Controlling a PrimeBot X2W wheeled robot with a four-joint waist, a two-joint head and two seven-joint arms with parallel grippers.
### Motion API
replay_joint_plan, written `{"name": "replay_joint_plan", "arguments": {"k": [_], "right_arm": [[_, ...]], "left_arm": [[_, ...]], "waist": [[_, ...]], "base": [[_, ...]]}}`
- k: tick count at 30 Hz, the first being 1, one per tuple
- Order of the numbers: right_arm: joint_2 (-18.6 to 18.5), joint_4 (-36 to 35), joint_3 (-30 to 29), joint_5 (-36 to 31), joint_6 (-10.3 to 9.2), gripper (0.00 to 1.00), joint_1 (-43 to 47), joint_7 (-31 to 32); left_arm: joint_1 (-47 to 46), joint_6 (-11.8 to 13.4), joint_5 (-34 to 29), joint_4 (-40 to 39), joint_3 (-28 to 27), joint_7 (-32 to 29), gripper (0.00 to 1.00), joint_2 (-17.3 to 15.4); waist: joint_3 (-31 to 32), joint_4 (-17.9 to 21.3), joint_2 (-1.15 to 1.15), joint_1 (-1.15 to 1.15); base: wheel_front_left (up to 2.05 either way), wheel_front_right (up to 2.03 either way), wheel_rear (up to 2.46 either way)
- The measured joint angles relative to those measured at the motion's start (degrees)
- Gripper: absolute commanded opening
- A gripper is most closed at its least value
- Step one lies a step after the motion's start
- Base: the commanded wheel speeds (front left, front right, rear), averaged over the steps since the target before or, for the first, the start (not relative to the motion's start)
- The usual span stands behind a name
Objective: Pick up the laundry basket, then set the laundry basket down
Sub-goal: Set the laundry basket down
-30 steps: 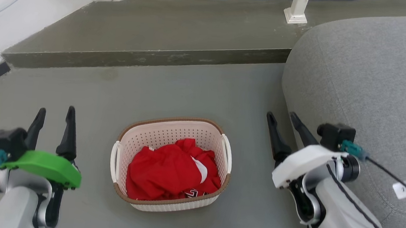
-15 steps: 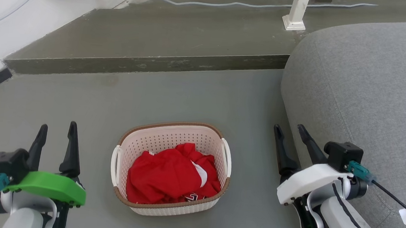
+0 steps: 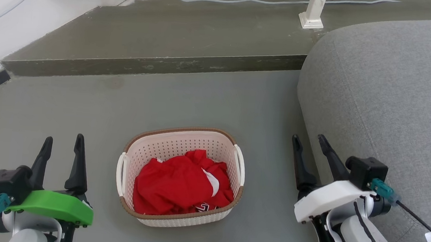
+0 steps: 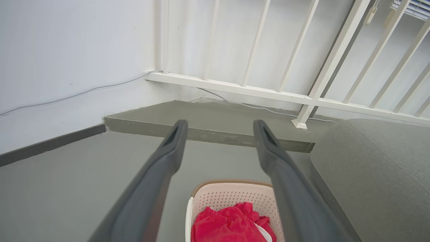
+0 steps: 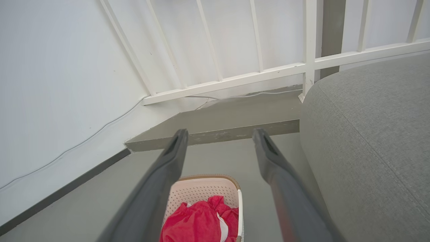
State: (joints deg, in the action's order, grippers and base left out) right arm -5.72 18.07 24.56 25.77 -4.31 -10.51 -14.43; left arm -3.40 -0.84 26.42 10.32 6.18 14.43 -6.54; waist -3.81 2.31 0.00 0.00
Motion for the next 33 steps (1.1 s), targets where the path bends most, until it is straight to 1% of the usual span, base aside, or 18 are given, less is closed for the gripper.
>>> {"name": "replay_joint_plan", "arguments": {"k": [19, 25, 30, 33], "right_arm": [[1.0, -1.1, -2.1, -3.1, 1.80, 1.00, 2.0, 0.0], [1.2, -1.1, -2.5, -4.7, 2.27, 1.00, 2.6, 0.0], [1.3, -1.3, -2.7, -5.3, 2.35, 1.00, 2.6, 0.0], [1.4, -1.5, -2.9, -5.8, 2.78, 1.00, 2.6, 0.0]], "left_arm": [[2.0, -2.6, -2.1, -0.6, -2.3, 0.0, 1.00, 1.7], [2.2, -3.2, -3.1, -0.6, -2.6, 0.0, 1.00, 2.0], [2.3, -3.2, -3.5, -0.6, -2.9, 0.0, 1.00, 2.2], [2.3, -3.3, -3.6, -0.6, -3.3, 0.0, 1.00, 2.3]], "waist": [[-0.2, 0.1, 0.00, 0.00], [-0.2, 0.1, 0.00, 0.00], [-0.2, 0.0, 0.00, 0.00], [-0.3, 0.0, 0.00, 0.00]], "base": [[0.00, 0.00, 0.00], [0.00, 0.00, 0.00], [0.00, 0.00, 0.00], [0.00, 0.00, 0.00]]}}
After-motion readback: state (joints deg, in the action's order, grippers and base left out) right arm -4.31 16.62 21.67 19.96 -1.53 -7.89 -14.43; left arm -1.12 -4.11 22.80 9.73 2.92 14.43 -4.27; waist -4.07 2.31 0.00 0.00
